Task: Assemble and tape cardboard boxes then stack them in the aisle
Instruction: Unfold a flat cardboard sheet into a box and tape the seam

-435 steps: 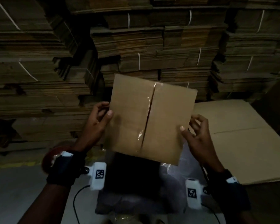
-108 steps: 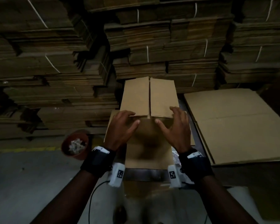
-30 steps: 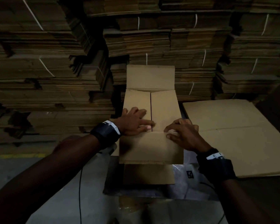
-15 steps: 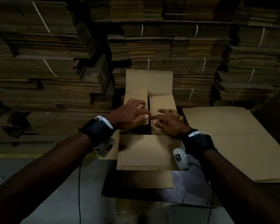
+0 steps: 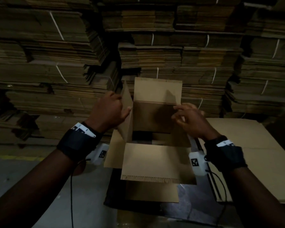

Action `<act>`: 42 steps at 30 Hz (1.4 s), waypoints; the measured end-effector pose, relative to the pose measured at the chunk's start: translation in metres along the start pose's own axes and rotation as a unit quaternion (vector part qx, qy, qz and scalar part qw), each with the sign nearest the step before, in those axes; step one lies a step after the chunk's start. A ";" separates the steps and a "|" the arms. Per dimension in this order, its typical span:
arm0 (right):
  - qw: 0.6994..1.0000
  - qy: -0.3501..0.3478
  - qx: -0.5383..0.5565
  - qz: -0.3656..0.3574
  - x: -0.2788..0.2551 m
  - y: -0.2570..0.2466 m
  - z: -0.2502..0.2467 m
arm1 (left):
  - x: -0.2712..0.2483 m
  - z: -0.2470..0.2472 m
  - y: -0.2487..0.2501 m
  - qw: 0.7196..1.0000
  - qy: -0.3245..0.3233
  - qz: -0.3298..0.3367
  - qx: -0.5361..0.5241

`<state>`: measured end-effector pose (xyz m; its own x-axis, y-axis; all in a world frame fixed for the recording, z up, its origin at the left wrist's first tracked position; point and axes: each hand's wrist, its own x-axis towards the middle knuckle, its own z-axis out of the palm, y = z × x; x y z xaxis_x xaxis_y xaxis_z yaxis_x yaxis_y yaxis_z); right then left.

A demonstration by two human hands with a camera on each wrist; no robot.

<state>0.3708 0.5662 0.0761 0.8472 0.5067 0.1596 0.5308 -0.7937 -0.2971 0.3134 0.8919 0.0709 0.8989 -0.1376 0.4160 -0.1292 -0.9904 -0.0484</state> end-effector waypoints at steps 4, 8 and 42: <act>0.984 -0.018 -0.127 0.122 -0.012 0.023 -0.034 | -0.012 0.001 0.007 0.984 -0.138 -0.083 0.081; 0.934 -0.190 -0.144 0.266 -0.026 0.031 -0.038 | -0.023 0.023 0.010 0.904 -0.404 -0.142 -0.014; 0.968 -0.239 0.070 -0.031 0.034 -0.095 0.104 | -0.165 0.113 0.093 0.838 -0.028 -0.442 -0.320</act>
<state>0.3468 0.6935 0.0117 0.6886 0.6759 -0.2624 0.5427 -0.7205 -0.4318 0.2003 0.8212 -0.1052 0.7785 0.6275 -0.0122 0.4148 -0.4999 0.7603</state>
